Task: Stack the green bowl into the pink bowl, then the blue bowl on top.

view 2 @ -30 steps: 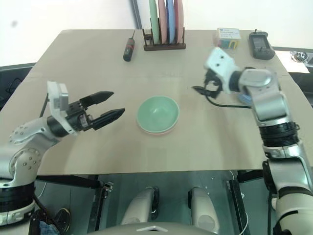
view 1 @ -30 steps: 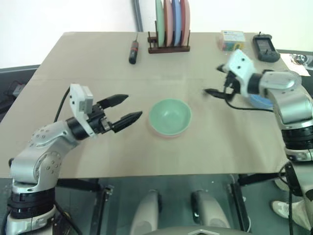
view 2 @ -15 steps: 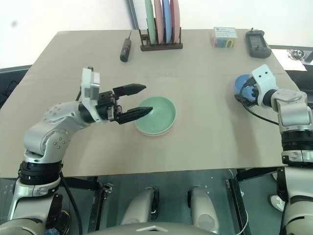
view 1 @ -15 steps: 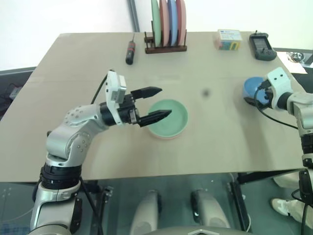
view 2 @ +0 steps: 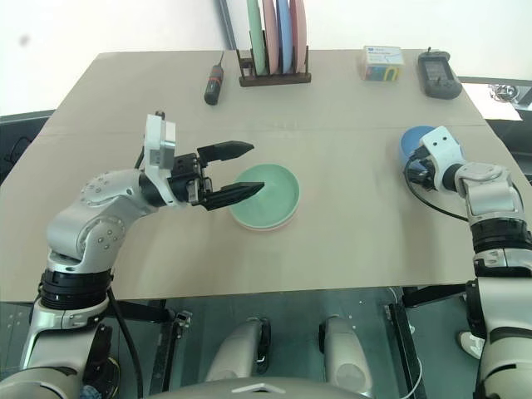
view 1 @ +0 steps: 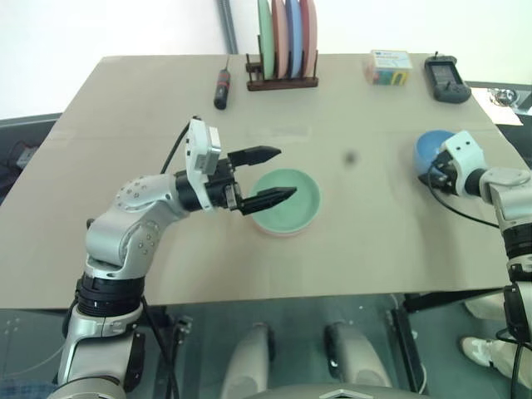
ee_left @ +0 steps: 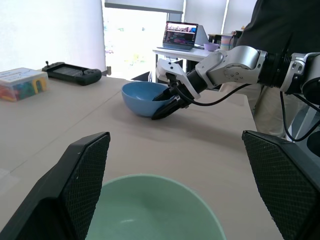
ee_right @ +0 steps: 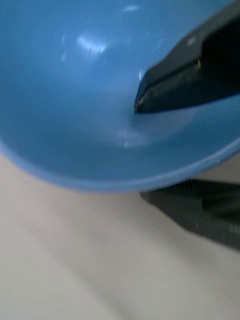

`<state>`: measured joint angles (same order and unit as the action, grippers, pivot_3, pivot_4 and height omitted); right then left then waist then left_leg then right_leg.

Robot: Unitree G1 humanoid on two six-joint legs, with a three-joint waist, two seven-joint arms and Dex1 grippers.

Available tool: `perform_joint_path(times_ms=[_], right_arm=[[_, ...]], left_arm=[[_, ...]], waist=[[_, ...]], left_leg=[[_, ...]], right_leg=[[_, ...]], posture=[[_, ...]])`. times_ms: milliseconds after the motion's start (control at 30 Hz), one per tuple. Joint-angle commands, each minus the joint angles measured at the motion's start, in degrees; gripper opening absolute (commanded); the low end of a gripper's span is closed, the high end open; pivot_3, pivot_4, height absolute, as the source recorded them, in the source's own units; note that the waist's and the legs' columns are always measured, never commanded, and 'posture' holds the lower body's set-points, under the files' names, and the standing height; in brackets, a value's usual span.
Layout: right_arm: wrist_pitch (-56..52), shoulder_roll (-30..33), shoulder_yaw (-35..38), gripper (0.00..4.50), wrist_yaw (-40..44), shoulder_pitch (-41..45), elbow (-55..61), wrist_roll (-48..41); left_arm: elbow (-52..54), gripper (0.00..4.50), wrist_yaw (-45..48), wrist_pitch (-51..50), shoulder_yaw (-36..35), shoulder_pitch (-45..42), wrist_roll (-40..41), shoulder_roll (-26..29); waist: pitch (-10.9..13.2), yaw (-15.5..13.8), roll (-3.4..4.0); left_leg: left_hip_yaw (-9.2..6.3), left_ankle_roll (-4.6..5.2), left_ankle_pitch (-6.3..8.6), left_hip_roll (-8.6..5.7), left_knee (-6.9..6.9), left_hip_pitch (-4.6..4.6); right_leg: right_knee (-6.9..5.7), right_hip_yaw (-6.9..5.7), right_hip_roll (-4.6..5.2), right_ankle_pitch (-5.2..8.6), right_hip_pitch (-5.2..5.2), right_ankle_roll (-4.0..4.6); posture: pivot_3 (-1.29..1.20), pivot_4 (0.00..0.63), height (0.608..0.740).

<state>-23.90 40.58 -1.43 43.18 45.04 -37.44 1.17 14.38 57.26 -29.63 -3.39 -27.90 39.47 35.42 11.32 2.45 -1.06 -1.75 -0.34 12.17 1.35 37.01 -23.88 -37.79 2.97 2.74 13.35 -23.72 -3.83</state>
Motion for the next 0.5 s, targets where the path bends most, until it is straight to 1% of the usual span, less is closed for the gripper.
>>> perform_joint_path(times_ms=[33,67,200,333,433,500], right_arm=[[2.35,0.33,0.23,0.17,0.47,1.96,0.87,0.03],[2.58,0.21,0.23,0.07,0.75,2.11,1.53,-0.08],[1.97,-0.88,-0.19,0.07,4.66,2.61,8.86,-2.09],[-3.58,-3.07,-2.30,0.07,8.78,3.57,22.44,-4.88],[-8.49,-5.18,-5.19,0.07,10.87,5.35,33.61,-7.04],[-11.49,-6.10,-6.75,0.07,11.80,6.27,38.61,-8.22]], left_arm=[[1.30,4.50,-0.05,0.52,-1.44,0.38,0.16,0.64],[1.35,4.50,-0.09,0.46,-1.61,0.50,0.19,0.77],[1.50,4.50,-0.15,0.36,-2.68,1.64,0.25,1.63],[1.29,4.50,-0.40,0.48,-4.47,3.61,0.18,3.29],[1.29,4.50,-0.32,0.53,-6.80,6.09,0.00,5.32],[1.77,4.50,-0.29,0.41,-8.10,7.67,0.13,6.56]], waist=[[0.00,-0.03,0.00],[0.00,0.01,0.00],[0.02,0.13,0.03],[0.05,0.16,0.07],[0.05,0.18,0.09],[0.06,0.05,0.09]], left_leg=[[0.00,0.00,0.00,0.00,0.00,0.00],[0.00,0.00,0.00,0.00,0.00,0.00],[-0.01,0.00,0.00,0.01,0.01,0.02],[0.00,0.00,0.00,0.03,0.00,0.01],[-0.02,0.00,0.00,0.04,0.00,-0.01],[-0.03,0.00,0.00,0.05,-0.01,-0.01]], right_leg=[[0.00,0.00,0.00,0.00,0.00,0.00],[0.00,0.00,0.00,0.00,0.00,0.00],[-0.02,0.00,-0.01,0.00,0.00,0.00],[-0.08,0.03,-0.02,0.00,-0.06,0.00],[-0.09,0.00,-0.02,0.00,-0.08,0.00],[-0.09,-0.01,-0.03,0.00,-0.09,0.00]], posture=[[0.00,0.150,0.740],[0.00,0.150,0.740],[0.00,0.150,0.740],[0.00,0.150,0.740],[0.00,0.150,0.740],[0.00,0.150,0.740]])
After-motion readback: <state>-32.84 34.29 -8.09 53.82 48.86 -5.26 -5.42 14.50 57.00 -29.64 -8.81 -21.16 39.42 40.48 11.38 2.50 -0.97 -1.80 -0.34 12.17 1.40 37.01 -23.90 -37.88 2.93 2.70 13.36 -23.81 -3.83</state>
